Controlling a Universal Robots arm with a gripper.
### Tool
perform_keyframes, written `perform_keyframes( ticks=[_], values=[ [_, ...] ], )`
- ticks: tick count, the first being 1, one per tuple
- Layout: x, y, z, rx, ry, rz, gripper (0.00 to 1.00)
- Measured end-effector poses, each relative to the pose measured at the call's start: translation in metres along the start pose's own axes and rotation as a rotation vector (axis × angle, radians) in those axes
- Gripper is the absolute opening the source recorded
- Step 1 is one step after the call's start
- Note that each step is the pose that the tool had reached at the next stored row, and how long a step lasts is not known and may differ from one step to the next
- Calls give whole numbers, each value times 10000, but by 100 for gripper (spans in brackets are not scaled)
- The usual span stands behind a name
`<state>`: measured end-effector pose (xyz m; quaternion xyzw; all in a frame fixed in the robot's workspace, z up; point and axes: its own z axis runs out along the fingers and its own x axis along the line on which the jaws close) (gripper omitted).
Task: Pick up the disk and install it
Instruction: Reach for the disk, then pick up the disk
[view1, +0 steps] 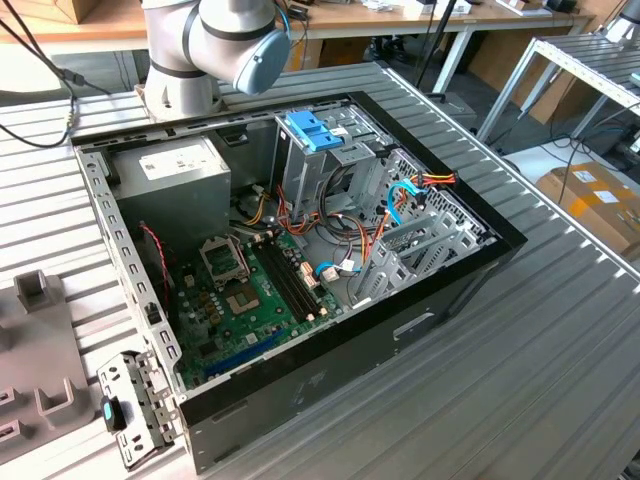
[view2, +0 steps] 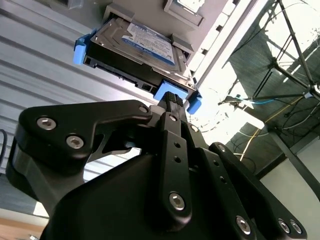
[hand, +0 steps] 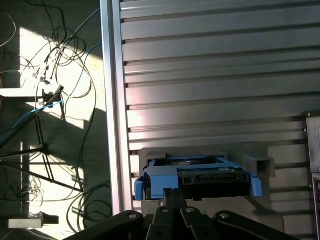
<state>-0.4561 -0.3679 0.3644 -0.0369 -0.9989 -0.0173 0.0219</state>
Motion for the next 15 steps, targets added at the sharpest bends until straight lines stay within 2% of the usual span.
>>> perform_keyframes(
  ticks=[2, 3, 4, 15],
  values=[
    [0, 0, 6, 4, -75, -49, 11],
    [-1, 0, 9, 4, -133, -96, 11],
    [-2, 0, 9, 4, -152, -135, 11],
    [-1, -1, 31, 8, -161, -172, 11]
  ],
)
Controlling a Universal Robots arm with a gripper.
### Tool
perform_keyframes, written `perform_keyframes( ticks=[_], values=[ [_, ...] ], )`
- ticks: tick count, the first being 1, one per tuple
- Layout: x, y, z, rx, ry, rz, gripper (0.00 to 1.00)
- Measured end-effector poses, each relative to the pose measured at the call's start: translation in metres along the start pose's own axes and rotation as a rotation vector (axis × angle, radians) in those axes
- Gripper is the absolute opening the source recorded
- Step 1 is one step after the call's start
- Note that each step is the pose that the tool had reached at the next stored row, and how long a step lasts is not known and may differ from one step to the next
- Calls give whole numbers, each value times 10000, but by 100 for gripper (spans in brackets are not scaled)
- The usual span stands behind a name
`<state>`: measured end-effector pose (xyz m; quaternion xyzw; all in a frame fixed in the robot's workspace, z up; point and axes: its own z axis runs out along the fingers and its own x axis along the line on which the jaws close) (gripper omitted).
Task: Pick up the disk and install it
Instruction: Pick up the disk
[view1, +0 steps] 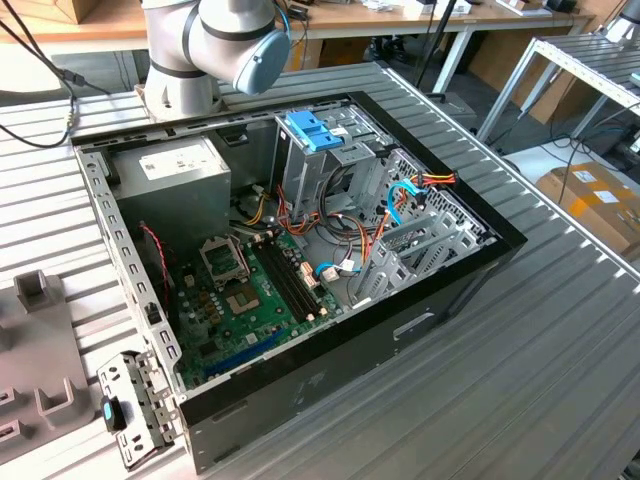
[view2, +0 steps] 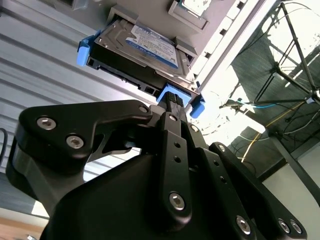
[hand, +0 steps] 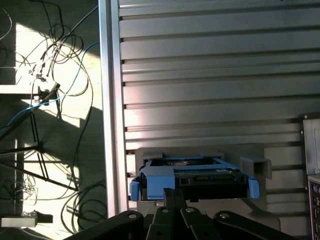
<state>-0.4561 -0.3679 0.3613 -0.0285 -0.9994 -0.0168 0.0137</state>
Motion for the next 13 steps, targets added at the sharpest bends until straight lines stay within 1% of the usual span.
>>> perform_keyframes(
  ticks=[8, 13],
  values=[
    [0, 0, 1, 0, 0, -14, 11],
    [0, 0, 1, 11, 13, -419, 11]
  ],
)
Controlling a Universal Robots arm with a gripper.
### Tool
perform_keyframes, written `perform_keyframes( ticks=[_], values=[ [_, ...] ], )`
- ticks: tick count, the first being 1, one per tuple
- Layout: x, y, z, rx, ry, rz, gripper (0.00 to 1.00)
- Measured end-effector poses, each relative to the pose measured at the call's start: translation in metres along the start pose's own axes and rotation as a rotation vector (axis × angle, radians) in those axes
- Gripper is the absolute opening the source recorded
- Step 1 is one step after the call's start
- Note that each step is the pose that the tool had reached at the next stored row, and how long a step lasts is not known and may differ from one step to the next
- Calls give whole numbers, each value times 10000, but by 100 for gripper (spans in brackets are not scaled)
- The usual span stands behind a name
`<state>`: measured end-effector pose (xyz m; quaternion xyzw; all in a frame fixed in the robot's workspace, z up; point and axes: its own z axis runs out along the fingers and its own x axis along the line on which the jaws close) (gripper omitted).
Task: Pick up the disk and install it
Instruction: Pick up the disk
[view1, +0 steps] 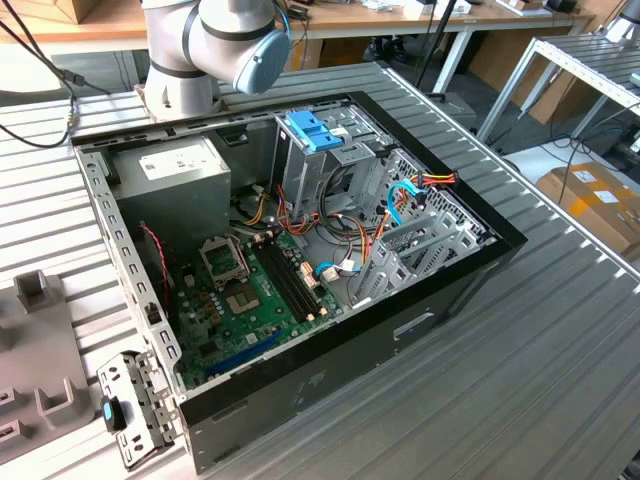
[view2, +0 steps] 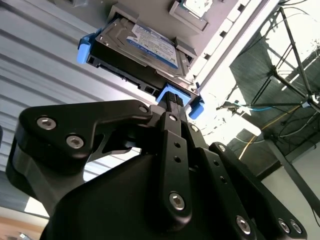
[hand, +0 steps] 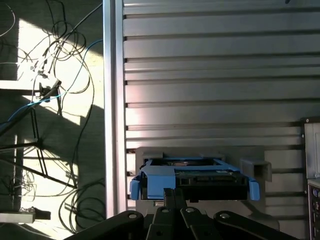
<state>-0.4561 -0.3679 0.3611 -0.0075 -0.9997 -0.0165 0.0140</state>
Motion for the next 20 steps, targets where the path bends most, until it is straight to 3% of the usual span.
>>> perform_keyframes(
  ticks=[3, 8, 10, 12, 15, 20],
  values=[
    [0, 0, 0, 12, 14, -420, 11],
    [0, 0, 0, 41, 47, -1449, 11],
    [0, 0, 1, 59, 68, -2081, 11],
    [0, 0, 2, 69, 79, -2430, 11],
    [0, 0, 6, 104, 120, -3655, 11],
    [0, 0, 11, 133, 154, -4701, 11]
  ],
)
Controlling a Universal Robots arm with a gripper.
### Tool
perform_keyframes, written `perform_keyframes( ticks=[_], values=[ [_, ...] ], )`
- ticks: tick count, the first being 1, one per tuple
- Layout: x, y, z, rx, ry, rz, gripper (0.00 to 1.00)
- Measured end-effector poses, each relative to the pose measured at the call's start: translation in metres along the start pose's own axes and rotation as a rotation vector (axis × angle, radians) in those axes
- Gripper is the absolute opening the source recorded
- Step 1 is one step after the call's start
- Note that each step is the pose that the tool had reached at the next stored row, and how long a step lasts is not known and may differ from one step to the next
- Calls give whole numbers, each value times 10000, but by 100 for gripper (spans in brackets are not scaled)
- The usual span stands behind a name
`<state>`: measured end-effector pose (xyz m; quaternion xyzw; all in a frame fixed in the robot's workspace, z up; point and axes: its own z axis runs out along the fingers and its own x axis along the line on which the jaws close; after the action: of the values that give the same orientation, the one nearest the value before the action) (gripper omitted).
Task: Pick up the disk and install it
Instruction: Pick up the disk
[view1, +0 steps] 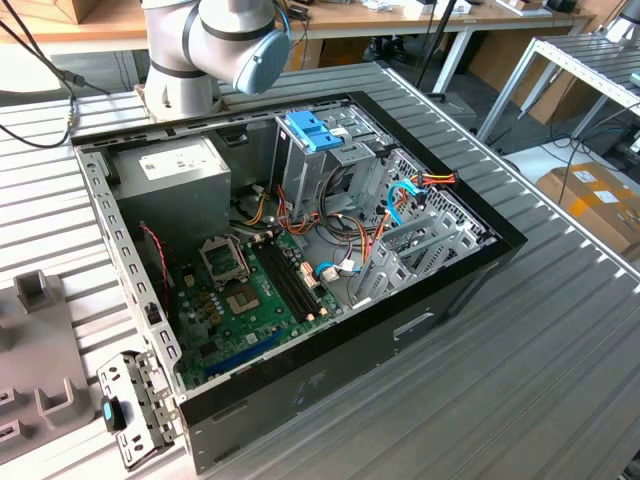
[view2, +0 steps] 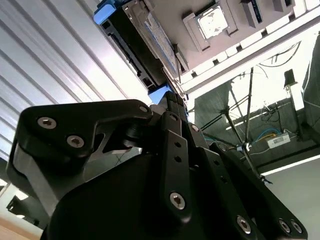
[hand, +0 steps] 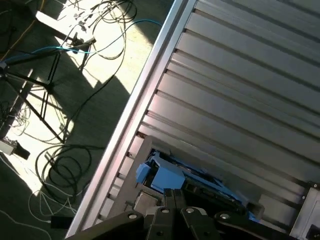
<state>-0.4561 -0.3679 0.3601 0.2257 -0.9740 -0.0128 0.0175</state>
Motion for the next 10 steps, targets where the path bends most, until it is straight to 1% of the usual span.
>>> perform_keyframes(
  ticks=[1, 6, 7, 8, 10],
  values=[
    [0, 0, 1, 9, 11, -316, 11],
    [0, 0, 4, 37, 44, -1303, 11],
    [0, 0, 4, 41, 49, -1439, 11],
    [0, 0, 5, 43, 51, -1496, 11],
    [0, 0, 5, 44, 51, -1503, 11]
  ],
)
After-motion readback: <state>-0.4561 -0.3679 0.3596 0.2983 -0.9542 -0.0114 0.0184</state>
